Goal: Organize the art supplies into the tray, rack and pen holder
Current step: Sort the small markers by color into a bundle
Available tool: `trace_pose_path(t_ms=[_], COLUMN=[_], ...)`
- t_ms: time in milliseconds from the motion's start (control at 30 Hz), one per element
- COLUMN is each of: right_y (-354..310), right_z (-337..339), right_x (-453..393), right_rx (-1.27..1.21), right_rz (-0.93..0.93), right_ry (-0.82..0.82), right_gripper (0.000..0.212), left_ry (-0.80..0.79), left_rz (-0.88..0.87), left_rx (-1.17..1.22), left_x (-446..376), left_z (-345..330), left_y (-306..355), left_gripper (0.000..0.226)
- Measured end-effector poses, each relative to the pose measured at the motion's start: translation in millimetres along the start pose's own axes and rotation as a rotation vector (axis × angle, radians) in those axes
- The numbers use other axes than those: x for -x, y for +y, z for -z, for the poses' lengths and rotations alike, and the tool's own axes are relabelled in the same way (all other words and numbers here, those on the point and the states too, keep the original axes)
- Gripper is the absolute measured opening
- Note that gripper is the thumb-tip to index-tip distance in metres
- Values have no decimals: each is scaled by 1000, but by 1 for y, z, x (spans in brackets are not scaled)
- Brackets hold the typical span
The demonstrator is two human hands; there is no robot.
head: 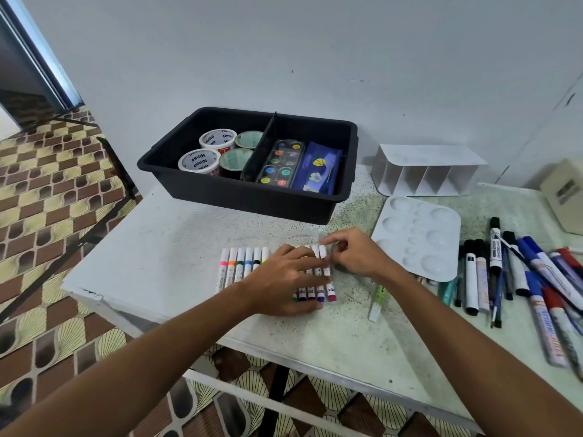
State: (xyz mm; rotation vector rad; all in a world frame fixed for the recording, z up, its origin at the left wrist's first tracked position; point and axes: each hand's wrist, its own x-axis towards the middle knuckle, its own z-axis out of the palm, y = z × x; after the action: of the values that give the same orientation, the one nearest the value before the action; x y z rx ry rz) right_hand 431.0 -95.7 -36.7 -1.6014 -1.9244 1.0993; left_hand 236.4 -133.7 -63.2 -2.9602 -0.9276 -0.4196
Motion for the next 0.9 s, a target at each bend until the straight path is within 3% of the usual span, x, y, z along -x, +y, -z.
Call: trace_pose_path(t_ms=[233,400,467,533,633,767,900], right_y=[7,2,3,6,11,7,2], right_z=[-2,-3,-2,-1,-3,-10,-32], right_x=[2,8,13,18,20,20,26], right_rx=[-90,140,253,322,474,467,573], right_rz=[-39,64,152,196,204,199,254], right_ry=[1,75,26,-130,-312,-336,-214], right_gripper=[34,35,52,84,119,122,126], left_ry=[25,33,62,40,-188,-336,-316], left_rz=[64,101,170,289,474,522,637], left_rx=[41,75,77,75,27,-85,0], left_x=[5,11,25,46,82,105,116], left_z=[-7,-4,-1,5,15,21,33], left_y=[0,-2,-7,-16,-29,-41,-55], left_gripper=[43,55,68,84,108,99,99])
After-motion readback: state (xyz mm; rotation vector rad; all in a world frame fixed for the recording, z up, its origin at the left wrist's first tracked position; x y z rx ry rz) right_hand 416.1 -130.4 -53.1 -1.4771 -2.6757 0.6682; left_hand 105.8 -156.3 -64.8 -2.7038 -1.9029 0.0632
